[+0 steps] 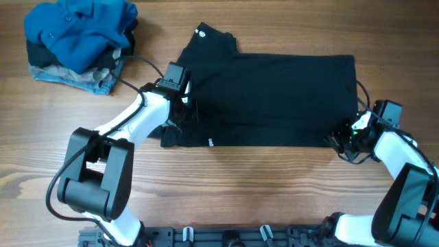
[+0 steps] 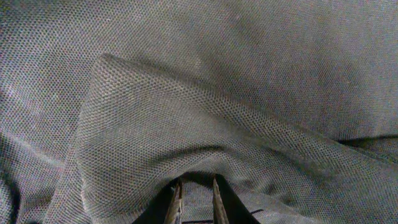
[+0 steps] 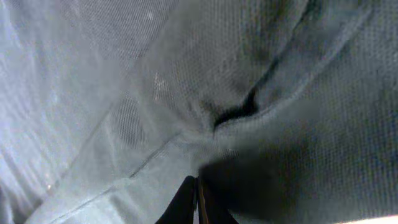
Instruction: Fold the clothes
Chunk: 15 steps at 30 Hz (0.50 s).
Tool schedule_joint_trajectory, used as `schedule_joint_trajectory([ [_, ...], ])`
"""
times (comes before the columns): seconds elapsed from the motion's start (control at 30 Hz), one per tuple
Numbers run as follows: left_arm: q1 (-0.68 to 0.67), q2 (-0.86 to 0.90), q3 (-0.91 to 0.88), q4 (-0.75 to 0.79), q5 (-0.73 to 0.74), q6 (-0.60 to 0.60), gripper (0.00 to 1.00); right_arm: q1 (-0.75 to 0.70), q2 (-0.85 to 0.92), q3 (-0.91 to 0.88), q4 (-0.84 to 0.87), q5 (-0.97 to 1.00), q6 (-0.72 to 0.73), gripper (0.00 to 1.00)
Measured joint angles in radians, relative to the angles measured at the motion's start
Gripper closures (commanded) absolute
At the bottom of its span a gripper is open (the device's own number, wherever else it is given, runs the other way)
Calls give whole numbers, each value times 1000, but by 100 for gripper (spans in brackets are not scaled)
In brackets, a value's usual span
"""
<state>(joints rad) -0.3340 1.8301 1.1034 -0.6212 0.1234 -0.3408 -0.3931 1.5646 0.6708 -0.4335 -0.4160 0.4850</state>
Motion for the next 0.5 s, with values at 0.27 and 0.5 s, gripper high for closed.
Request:
schedule_joint_trajectory([
  [0.27, 0, 0, 0, 0, 0, 0, 83, 0, -6, -50, 153, 9, 46, 96],
  [0.5, 0, 0, 0, 0, 0, 0, 83, 0, -6, -62, 443, -26, 82, 96],
])
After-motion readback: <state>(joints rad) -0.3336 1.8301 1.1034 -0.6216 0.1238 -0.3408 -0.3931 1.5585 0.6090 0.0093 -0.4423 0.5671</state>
